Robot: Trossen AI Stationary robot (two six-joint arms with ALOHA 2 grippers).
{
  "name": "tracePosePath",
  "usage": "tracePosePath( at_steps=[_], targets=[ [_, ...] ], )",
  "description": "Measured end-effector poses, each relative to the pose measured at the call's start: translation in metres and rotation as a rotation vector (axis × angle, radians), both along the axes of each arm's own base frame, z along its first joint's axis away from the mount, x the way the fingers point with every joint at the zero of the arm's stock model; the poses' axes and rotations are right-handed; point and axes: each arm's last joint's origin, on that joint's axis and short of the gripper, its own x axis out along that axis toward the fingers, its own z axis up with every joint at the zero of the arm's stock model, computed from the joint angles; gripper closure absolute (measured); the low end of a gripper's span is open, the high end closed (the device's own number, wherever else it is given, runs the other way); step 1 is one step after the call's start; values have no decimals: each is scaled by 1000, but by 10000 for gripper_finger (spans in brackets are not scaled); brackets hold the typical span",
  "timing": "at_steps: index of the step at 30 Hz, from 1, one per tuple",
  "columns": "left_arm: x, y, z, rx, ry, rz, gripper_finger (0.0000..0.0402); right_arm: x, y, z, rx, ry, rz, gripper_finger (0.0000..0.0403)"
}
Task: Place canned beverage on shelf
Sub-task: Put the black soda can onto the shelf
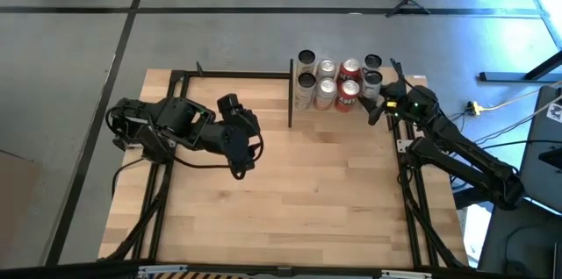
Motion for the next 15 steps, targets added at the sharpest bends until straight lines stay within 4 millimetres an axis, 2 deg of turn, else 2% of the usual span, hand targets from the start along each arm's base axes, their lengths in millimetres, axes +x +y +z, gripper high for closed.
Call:
tracePosePath(
  at_steps=[6,15],
  targets=[
    [0,0,0,-7,2,-5,109,0,0,0,0,0,0,79],
    [0,0,0,-1,6,-11,109,-2,2,3,-20,-18,-18,87]
  ],
)
